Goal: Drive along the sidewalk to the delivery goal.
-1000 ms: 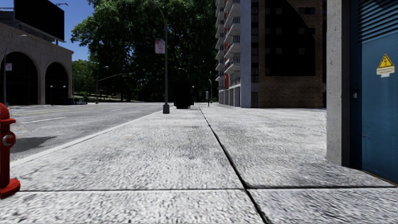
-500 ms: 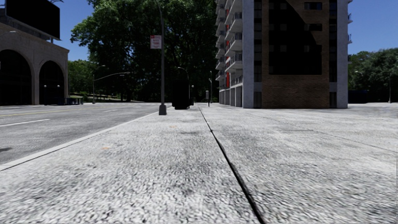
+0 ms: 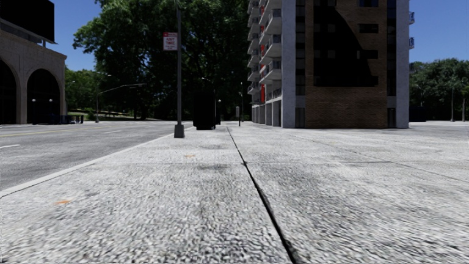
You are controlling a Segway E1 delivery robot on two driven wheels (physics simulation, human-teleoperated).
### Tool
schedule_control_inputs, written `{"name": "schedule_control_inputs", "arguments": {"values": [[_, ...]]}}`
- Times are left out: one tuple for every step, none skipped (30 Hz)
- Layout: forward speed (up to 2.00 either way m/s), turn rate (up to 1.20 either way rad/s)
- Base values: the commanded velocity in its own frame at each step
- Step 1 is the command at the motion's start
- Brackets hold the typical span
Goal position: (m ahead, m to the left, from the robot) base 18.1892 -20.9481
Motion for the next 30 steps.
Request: {"name": "schedule_control_inputs", "arguments": {"values": [[2.0, -0.28], [2.0, -0.28], [2.0, -0.28], [2.0, -0.29], [2.0, -0.3], [2.0, -0.3], [2.0, -0.32], [2.0, -0.34], [2.0, -0.35], [2.0, -0.36], [2.0, -0.36], [2.0, -0.36], [2.0, -0.36], [2.0, -0.36], [2.0, -0.36], [2.0, -0.36], [2.0, -0.36], [2.0, -0.37], [2.0, -0.37], [2.0, -0.39], [2.0, -0.4], [2.0, -0.4], [2.0, -0.4], [2.0, -0.4], [2.0, -0.4], [2.0, -0.4], [2.0, -0.41], [2.0, -0.41], [2.0, -0.41], [2.0, -0.41]]}}
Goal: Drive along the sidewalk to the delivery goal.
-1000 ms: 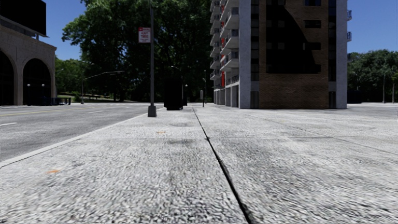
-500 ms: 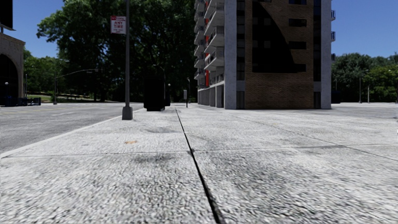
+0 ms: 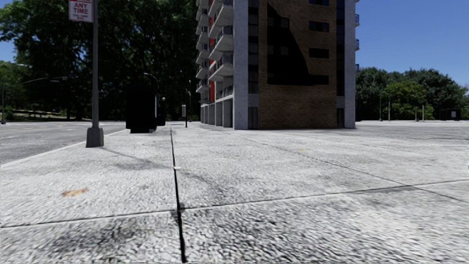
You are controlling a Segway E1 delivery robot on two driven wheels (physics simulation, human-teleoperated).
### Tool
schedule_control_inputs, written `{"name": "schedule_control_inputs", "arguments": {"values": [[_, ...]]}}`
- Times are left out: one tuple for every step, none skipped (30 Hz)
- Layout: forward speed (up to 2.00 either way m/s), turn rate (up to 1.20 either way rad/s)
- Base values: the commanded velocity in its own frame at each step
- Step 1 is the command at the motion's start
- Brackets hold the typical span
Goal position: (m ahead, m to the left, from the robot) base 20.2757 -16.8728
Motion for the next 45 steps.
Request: {"name": "schedule_control_inputs", "arguments": {"values": [[2.0, -0.41], [2.0, -0.41], [2.0, -0.41], [2.0, -0.41], [2.0, -0.41], [2.0, -0.41], [2.0, -0.41], [2.0, -0.41], [2.0, -0.41], [2.0, -0.41], [2.0, -0.41], [2.0, -0.41], [2.0, -0.41], [2.0, -0.41], [2.0, -0.41], [2.0, -0.41], [2.0, -0.41], [2.0, -0.41], [2.0, -0.41], [2.0, -0.41], [2.0, -0.41], [2.0, -0.41], [2.0, -0.41], [2.0, -0.41], [2.0, -0.41], [2.0, -0.41], [2.0, -0.41], [2.0, -0.41], [2.0, -0.41], [2.0, -0.41], [2.0, -0.41], [2.0, -0.41], [2.0, -0.41], [2.0, -0.41], [2.0, -0.41], [2.0, -0.41], [2.0, -0.41], [2.0, -0.41], [2.0, -0.41], [2.0, -0.41], [2.0, -0.41], [2.0, -0.41], [2.0, -0.41], [2.0, -0.41], [2.0, -0.41]]}}
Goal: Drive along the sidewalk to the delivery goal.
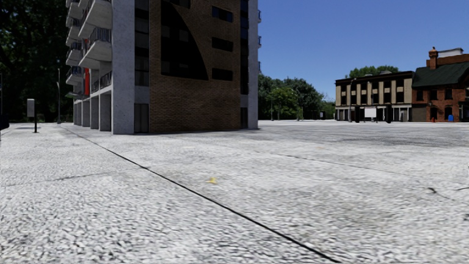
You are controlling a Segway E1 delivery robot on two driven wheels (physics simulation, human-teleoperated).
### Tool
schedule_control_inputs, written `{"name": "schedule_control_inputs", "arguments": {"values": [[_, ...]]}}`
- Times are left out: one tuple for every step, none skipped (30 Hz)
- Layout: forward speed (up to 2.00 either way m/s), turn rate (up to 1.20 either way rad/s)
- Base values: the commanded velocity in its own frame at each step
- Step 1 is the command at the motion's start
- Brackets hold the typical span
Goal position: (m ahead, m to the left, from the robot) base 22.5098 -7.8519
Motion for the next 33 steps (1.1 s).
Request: {"name": "schedule_control_inputs", "arguments": {"values": [[2.0, -0.41], [2.0, -0.41], [2.0, -0.41], [2.0, -0.41], [2.0, -0.41], [2.0, -0.39], [2.0, -0.39], [2.0, -0.22], [2.0, 0.0], [2.0, 0.0], [2.0, 0.0], [2.0, 0.0], [2.0, 0.0], [2.0, 0.0], [2.0, 0.0], [2.0, 0.0], [2.0, 0.0], [2.0, 0.0], [2.0, 0.0], [2.0, 0.0], [2.0, 0.0], [2.0, 0.0], [2.0, 0.0], [2.0, 0.0], [2.0, 0.0], [2.0, 0.0], [2.0, 0.0], [2.0, 0.0], [2.0, 0.0], [2.0, 0.0], [2.0, 0.0], [2.0, 0.0], [2.0, -0.06]]}}
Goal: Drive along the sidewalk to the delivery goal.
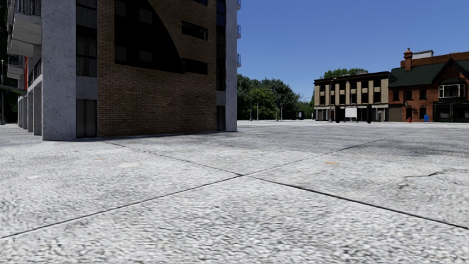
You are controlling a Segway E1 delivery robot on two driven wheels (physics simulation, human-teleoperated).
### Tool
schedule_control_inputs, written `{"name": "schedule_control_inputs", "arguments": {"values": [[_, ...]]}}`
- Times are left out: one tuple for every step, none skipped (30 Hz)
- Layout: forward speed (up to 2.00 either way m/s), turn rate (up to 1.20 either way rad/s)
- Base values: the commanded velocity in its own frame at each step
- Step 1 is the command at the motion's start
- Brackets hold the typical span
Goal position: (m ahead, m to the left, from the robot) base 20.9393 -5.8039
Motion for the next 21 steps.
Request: {"name": "schedule_control_inputs", "arguments": {"values": [[2.0, -0.18], [2.0, -0.26], [2.0, -0.34], [2.0, -0.34], [2.0, -0.37], [2.0, -0.38], [2.0, -0.38], [2.0, -0.38], [2.0, -0.33], [2.0, -0.2], [2.0, -0.05], [2.0, -0.05], [2.0, 0.0], [2.0, 0.0], [2.0, 0.0], [2.0, 0.0], [2.0, 0.0], [2.0, 0.0], [2.0, 0.0], [2.0, 0.0], [2.0, 0.0]]}}
